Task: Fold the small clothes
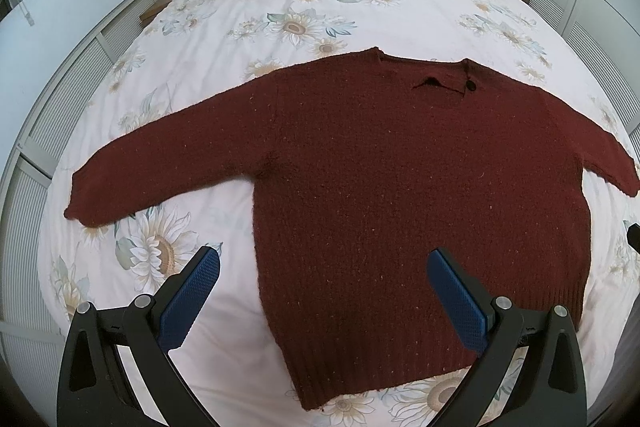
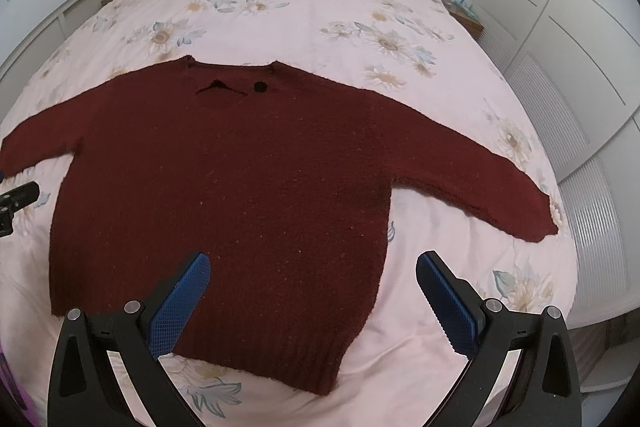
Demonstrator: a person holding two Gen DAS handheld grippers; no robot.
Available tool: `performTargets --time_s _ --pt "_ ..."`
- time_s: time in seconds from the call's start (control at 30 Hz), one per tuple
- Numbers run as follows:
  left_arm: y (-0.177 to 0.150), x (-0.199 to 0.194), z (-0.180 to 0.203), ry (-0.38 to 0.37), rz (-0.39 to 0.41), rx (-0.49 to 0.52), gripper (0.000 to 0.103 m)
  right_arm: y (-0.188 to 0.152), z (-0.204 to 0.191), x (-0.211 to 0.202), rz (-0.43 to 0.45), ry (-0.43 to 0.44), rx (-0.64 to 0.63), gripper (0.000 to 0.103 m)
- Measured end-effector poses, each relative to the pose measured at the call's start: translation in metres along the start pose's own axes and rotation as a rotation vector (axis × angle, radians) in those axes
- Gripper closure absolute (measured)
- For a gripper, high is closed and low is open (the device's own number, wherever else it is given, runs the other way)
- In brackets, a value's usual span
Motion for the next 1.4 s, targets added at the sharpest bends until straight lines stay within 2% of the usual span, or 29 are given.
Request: performTargets --time_s 0.73,0.93,1.07,1.17,1.27,1.4 --pt "-0.001 0.012 0.0 -0.007 -0.02 0.011 0.001 0.005 0.001 0.016 -0.016 -0.005 -0.006 0.0" --pt "0.01 0.019 0.0 -0.027 -0.01 0.025 0.001 0.023 0.018 0.021 0.019 -0.015 0.031 0.0" --pt "0.021 0.025 -0.003 -0.034 0.004 0.045 0.001 0.05 0.052 0.023 0.091 -0.055 0.056 0.0" --pt "0.031 0.031 -0.005 -0.052 0.017 0.055 0.001 0.073 0.094 0.029 0.135 -0.102 0.101 0.0" --pt "0.042 0.038 -0.01 -0.052 0.019 0.061 0.001 0.092 0.145 0.041 0.139 -0.153 0.176 0.0" --pt "0.052 0.048 -0.016 -0.053 0.022 0.053 0.001 0.107 0.221 0.068 0.089 -0.178 0.338 0.0"
Point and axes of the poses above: each gripper's, at about its wrist camera, not at the fingertips, and x roughly the way its jaws point, z to its right, y to its top, the point moved 10 cm from there along x, roughly the way its jaws point, and after that the axes turned 15 degrees about x, right-handed, at the moved point
